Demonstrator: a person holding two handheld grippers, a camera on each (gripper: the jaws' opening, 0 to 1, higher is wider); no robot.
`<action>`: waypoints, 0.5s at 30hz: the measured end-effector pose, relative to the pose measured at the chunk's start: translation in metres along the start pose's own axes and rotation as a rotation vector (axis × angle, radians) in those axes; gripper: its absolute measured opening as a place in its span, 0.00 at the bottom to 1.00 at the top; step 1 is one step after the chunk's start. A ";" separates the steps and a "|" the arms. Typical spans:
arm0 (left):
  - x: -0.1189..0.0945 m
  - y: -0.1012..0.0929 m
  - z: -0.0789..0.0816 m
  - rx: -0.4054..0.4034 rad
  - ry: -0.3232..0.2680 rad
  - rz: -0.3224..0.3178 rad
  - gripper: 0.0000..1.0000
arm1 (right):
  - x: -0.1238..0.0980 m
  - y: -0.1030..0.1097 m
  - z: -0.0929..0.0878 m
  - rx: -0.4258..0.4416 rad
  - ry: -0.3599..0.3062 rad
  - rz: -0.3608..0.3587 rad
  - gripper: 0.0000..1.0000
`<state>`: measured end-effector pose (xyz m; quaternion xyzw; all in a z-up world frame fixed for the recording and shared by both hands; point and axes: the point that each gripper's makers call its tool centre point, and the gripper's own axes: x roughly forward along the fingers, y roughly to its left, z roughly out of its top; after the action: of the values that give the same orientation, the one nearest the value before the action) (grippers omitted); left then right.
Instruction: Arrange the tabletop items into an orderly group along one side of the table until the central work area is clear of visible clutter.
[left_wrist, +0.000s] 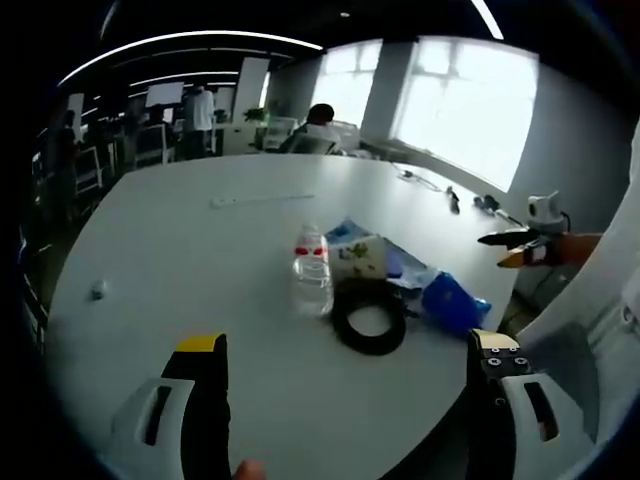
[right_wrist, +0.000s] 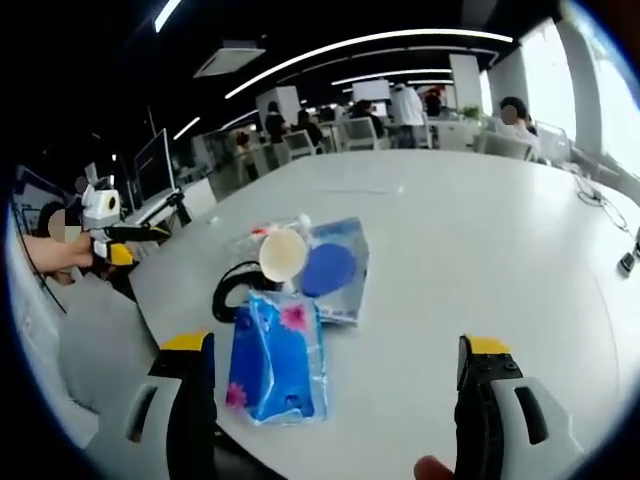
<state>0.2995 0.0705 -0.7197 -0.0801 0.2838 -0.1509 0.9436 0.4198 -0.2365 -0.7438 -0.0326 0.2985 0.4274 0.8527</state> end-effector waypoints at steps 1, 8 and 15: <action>0.001 -0.001 -0.001 -0.003 0.006 -0.005 0.96 | 0.001 0.001 0.000 -0.001 0.001 0.002 1.00; 0.007 -0.003 -0.002 0.001 0.020 -0.021 0.96 | 0.008 0.010 0.002 -0.010 0.003 0.024 1.00; 0.013 -0.003 0.001 -0.009 0.015 -0.029 0.96 | 0.013 0.014 0.005 -0.018 0.002 0.039 1.00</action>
<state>0.3100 0.0636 -0.7250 -0.0875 0.2905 -0.1639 0.9387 0.4182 -0.2169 -0.7440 -0.0347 0.2962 0.4465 0.8436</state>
